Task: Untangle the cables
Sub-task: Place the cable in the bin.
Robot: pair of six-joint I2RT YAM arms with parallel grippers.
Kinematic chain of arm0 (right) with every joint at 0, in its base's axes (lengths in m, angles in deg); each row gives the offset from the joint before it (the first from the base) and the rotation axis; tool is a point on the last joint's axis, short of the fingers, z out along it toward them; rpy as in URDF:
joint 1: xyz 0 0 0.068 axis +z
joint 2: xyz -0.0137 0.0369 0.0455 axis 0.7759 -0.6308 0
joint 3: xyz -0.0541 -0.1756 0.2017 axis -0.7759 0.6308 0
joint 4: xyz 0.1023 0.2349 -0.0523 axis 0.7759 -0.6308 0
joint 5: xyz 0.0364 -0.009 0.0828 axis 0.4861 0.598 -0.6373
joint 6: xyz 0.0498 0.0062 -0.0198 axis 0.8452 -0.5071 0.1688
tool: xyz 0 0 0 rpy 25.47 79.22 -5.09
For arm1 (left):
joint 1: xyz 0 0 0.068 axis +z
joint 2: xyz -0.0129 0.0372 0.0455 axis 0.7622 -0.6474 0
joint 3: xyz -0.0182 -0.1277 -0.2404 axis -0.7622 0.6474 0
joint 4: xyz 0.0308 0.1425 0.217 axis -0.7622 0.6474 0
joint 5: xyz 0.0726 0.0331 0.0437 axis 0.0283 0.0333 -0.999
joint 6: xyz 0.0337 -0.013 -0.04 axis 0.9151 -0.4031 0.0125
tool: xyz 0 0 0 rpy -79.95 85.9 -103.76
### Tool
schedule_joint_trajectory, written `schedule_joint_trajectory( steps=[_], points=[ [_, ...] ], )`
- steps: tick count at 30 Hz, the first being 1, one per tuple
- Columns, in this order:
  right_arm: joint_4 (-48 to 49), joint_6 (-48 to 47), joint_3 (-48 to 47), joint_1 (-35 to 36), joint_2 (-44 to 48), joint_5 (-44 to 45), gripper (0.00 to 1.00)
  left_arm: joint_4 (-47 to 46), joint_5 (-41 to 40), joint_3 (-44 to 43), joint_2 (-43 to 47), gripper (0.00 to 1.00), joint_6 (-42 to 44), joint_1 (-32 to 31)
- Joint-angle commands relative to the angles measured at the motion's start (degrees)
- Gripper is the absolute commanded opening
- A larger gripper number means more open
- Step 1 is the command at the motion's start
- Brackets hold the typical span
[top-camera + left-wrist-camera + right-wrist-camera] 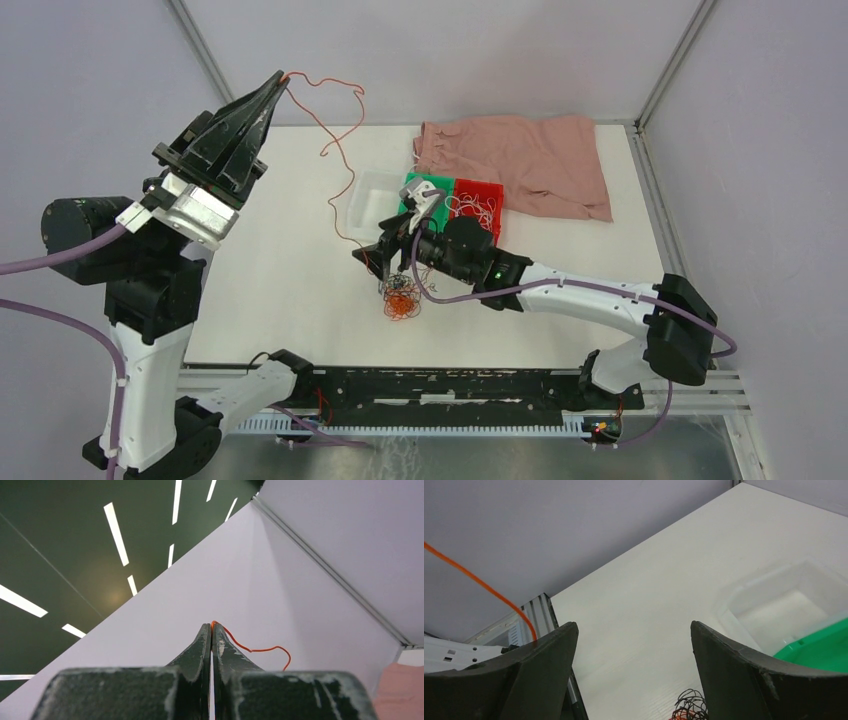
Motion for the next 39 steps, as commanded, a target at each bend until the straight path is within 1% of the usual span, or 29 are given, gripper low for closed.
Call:
schedule_joint_trajectory(
  steps=[1,3,8,13,14,19,24,28,34,39],
  points=[
    [-0.46,-0.71,-3.86,-1.48,-0.15,0.42,0.89,-0.21,1.65,-0.47,-0.32,0.03,-4.28,0.22],
    [-1.3,-0.82,-4.41,-1.99,-0.13,1.62,0.88,-0.54,1.49,-0.3,-0.63,0.03,-4.13,0.17],
    [-5.3,-0.97,-5.25,-3.78,1.15,7.83,0.88,-2.11,1.37,0.17,-1.3,0.03,-4.0,0.16],
    [-12.69,-0.47,-7.04,-5.8,1.63,12.75,0.88,-6.32,-0.63,-0.26,-2.67,0.03,-2.79,0.2],
    [-12.93,-0.35,-6.53,-6.11,2.1,13.48,0.88,-7.77,-1.38,-0.4,-3.06,0.03,-2.08,0.22],
    [-7.62,1.39,-0.82,-8.25,6.0,11.22,0.9,-14.96,-5.71,-3.32,-6.33,0.03,0.11,0.21],
    [-9.08,1.94,-0.56,-9.21,6.88,11.23,0.9,-22.67,-7.81,-6.88,-10.63,0.03,0.08,0.16],
    [-9.35,2.53,-0.04,-9.55,7.24,12.01,0.9,-23.63,-8.52,-9.98,-13.46,0.03,-0.42,0.19],
    [-11.0,2.49,0.24,-10.04,7.14,12.93,0.91,-25.31,-9.03,-10.19,-15.89,0.03,1.46,0.13],
    [-11.1,2.76,1.08,-10.68,7.39,13.24,0.89,-26.54,-9.85,-12.4,-19.49,0.03,2.29,0.08]
  ],
)
